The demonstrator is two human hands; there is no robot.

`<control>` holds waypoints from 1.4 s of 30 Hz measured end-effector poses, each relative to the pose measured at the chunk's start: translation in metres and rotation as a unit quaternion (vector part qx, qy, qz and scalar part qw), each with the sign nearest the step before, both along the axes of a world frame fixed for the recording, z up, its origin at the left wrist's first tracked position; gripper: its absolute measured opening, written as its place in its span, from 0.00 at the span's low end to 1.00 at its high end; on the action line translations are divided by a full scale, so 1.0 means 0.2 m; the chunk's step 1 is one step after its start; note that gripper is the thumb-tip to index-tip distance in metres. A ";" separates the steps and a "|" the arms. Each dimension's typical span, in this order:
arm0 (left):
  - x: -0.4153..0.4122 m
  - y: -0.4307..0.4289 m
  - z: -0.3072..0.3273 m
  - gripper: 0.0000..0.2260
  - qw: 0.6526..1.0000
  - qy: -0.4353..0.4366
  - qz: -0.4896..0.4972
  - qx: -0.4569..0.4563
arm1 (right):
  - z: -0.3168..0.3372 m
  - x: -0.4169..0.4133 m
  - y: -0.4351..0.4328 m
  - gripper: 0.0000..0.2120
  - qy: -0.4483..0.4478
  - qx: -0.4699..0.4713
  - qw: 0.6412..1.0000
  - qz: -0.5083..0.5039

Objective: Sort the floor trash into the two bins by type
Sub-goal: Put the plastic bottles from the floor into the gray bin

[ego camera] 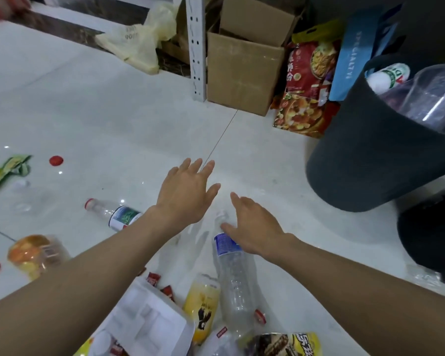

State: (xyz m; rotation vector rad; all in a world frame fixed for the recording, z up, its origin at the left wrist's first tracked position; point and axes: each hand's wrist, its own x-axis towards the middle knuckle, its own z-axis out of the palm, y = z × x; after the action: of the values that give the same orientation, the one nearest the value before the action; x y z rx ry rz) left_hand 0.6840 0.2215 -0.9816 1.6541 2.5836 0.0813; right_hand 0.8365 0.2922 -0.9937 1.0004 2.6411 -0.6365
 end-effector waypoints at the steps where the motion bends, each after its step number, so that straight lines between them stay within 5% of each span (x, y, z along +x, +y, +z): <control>1: -0.01 -0.01 -0.01 0.26 1.000 -0.001 0.001 -0.001 | -0.03 0.00 -0.02 0.37 -0.004 -0.020 1.000 -0.008; 8: -0.04 -0.07 -0.10 0.26 1.000 -0.014 0.014 -0.008 | -0.22 0.02 -0.11 0.45 -0.050 -0.101 0.993 -0.046; 14: -0.06 -0.09 -0.15 0.26 0.999 -0.023 0.026 -0.016 | -0.29 0.01 -0.11 0.43 0.009 -0.155 0.982 -0.105; 27: -0.16 -0.19 -0.22 0.27 0.995 -0.022 0.096 -0.016 | -0.21 -0.17 0.00 0.42 0.134 -0.107 0.978 -0.118; 42: -0.31 -0.45 -0.52 0.30 0.916 -0.130 0.379 -0.037 | -0.21 -0.16 -0.03 0.42 0.117 -0.077 0.988 -0.069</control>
State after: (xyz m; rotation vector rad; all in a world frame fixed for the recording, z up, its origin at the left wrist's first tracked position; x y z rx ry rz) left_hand 0.6215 0.1309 -1.0863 0.4866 2.7837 0.2210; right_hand 0.8036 0.2866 -1.0362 1.1313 2.6825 -1.0319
